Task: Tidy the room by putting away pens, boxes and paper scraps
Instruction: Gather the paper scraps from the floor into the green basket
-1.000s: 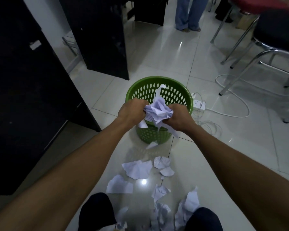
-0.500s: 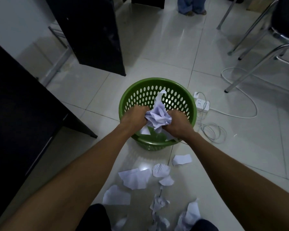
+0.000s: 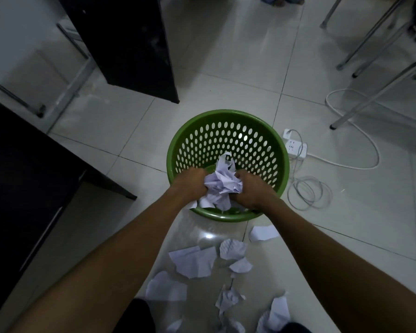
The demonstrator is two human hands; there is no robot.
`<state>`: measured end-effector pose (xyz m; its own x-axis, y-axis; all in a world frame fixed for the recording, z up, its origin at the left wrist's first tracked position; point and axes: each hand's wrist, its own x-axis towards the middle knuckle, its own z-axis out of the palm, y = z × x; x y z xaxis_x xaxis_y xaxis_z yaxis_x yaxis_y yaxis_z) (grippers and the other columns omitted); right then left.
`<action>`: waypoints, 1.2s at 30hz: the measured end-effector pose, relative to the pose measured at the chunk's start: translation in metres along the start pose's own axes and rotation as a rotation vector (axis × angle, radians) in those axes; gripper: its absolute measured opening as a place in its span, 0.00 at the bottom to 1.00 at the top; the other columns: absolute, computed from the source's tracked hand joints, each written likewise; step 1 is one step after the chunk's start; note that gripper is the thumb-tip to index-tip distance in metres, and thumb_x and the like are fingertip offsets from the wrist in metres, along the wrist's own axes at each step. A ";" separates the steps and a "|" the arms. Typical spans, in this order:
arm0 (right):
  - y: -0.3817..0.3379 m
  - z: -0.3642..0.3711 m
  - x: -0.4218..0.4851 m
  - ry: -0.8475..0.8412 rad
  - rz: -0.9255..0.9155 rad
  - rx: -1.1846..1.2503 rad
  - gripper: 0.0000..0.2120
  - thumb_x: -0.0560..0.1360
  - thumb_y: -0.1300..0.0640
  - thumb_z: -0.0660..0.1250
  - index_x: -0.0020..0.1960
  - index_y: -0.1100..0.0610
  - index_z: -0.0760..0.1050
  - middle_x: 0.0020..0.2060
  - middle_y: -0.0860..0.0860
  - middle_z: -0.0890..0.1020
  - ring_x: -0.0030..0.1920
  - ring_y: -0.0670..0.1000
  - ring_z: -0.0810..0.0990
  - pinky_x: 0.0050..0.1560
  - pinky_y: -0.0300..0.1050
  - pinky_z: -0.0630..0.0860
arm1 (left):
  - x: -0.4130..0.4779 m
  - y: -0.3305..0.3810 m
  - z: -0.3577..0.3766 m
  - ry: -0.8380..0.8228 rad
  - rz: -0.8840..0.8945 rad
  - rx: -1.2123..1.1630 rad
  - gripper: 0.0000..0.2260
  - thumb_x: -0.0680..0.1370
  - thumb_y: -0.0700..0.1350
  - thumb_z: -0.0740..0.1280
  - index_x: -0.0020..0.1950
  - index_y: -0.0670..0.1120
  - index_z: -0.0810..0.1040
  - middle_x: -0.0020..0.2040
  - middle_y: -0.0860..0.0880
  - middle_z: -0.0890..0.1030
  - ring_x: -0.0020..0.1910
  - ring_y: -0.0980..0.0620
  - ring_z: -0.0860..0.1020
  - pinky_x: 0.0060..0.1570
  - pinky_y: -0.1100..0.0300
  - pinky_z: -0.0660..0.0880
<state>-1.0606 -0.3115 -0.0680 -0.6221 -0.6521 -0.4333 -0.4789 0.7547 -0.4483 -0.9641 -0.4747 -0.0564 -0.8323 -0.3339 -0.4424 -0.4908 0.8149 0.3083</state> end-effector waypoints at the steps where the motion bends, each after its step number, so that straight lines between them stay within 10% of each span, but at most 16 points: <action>1: 0.002 0.002 0.002 -0.021 0.012 -0.013 0.32 0.68 0.45 0.73 0.66 0.54 0.66 0.60 0.55 0.76 0.55 0.55 0.77 0.56 0.52 0.76 | 0.000 0.001 0.000 -0.003 -0.009 0.011 0.11 0.75 0.47 0.65 0.54 0.44 0.79 0.51 0.43 0.82 0.50 0.42 0.80 0.46 0.55 0.75; 8: 0.012 0.011 0.005 -0.144 0.088 -0.112 0.59 0.61 0.34 0.74 0.77 0.46 0.39 0.77 0.56 0.40 0.74 0.65 0.58 0.71 0.61 0.62 | -0.007 -0.002 0.008 -0.109 -0.085 0.105 0.17 0.71 0.52 0.67 0.53 0.42 0.78 0.51 0.42 0.81 0.51 0.42 0.80 0.50 0.54 0.77; 13: 0.012 0.025 -0.011 -0.234 0.102 -0.125 0.61 0.57 0.29 0.73 0.77 0.44 0.39 0.77 0.55 0.40 0.75 0.63 0.54 0.72 0.62 0.60 | -0.023 -0.009 0.024 -0.276 -0.145 0.041 0.15 0.74 0.50 0.66 0.54 0.41 0.77 0.54 0.43 0.80 0.52 0.44 0.79 0.50 0.55 0.76; 22: 0.005 0.034 -0.022 -0.163 -0.020 -0.162 0.52 0.67 0.40 0.73 0.77 0.48 0.42 0.78 0.53 0.41 0.75 0.61 0.57 0.71 0.61 0.63 | -0.026 -0.003 0.028 -0.011 -0.093 -0.043 0.11 0.75 0.49 0.66 0.52 0.43 0.79 0.49 0.43 0.81 0.46 0.45 0.80 0.49 0.53 0.79; 36: 0.002 0.030 -0.024 -0.047 -0.053 -0.084 0.46 0.71 0.45 0.71 0.78 0.50 0.45 0.78 0.55 0.45 0.74 0.60 0.60 0.72 0.56 0.62 | -0.025 0.003 0.040 0.216 -0.002 -0.102 0.27 0.79 0.55 0.60 0.74 0.45 0.62 0.76 0.45 0.61 0.75 0.46 0.57 0.72 0.47 0.62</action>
<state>-1.0277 -0.2970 -0.0823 -0.5658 -0.6925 -0.4475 -0.5619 0.7211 -0.4053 -0.9341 -0.4450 -0.0779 -0.8618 -0.4379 -0.2561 -0.5068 0.7655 0.3963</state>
